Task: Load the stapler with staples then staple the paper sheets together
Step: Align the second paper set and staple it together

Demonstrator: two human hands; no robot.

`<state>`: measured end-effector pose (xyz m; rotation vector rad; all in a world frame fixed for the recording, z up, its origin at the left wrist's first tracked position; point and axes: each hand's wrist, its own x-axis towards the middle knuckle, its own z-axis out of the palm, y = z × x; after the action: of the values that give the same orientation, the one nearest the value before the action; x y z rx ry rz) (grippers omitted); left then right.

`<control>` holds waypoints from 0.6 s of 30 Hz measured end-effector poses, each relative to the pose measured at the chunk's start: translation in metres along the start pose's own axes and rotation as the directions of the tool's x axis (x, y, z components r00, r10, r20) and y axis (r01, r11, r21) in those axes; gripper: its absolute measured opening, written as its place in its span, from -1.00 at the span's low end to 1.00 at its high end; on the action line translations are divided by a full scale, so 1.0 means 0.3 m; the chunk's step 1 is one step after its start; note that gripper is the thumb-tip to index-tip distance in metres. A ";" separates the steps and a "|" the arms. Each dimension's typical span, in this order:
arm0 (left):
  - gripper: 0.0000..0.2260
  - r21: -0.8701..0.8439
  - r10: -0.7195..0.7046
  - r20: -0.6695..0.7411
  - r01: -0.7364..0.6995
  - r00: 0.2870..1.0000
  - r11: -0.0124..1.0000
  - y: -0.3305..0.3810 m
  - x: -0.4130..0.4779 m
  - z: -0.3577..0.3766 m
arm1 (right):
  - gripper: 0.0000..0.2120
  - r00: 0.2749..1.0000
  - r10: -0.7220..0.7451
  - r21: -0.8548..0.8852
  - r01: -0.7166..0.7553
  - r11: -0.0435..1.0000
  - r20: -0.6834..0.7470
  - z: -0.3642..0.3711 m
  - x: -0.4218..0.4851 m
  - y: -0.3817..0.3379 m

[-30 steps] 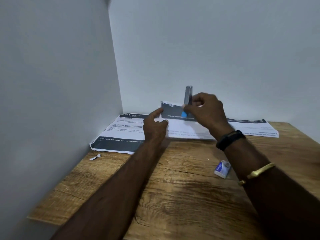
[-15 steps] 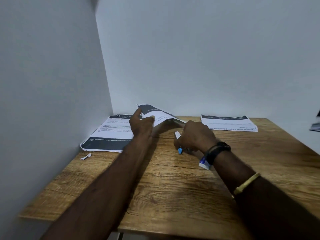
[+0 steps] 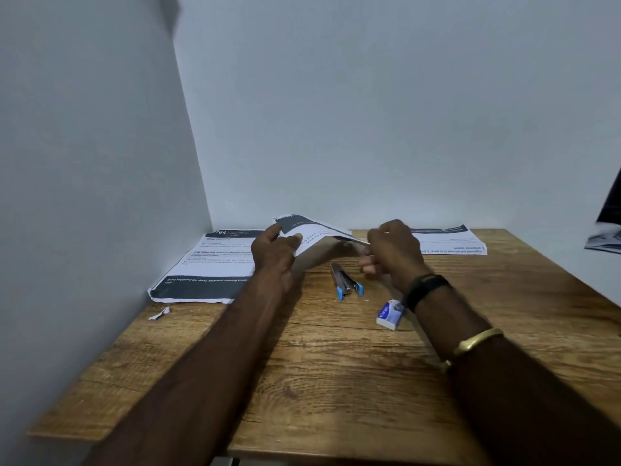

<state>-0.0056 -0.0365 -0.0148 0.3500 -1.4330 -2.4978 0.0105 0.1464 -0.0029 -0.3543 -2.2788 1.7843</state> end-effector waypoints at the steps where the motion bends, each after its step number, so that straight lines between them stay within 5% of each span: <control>1: -0.42 0.005 -0.019 0.008 0.019 1.000 1.000 0.001 -0.009 0.002 | -0.69 0.999 0.045 0.103 -0.044 0.994 -0.006 -0.010 0.007 0.001; 5: -0.46 0.065 -0.039 0.039 0.037 0.998 0.997 -0.015 -0.018 0.018 | -0.85 0.990 0.072 0.273 -0.036 0.961 -0.121 -0.055 0.027 0.024; 12: -0.62 0.300 0.167 0.100 -0.190 0.981 0.935 -0.055 -0.020 0.128 | -0.76 0.895 -0.204 0.133 0.276 0.952 -0.396 -0.192 0.090 0.010; 18: -0.52 0.513 0.218 0.264 -0.328 0.940 0.793 -0.130 -0.026 0.344 | -0.73 0.840 -0.216 0.027 0.265 0.964 -0.498 -0.337 0.186 0.070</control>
<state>-0.0348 0.0686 0.0028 -0.0158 -2.1088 -1.8864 -0.0086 0.2620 0.0021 -0.4254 -1.7856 1.4622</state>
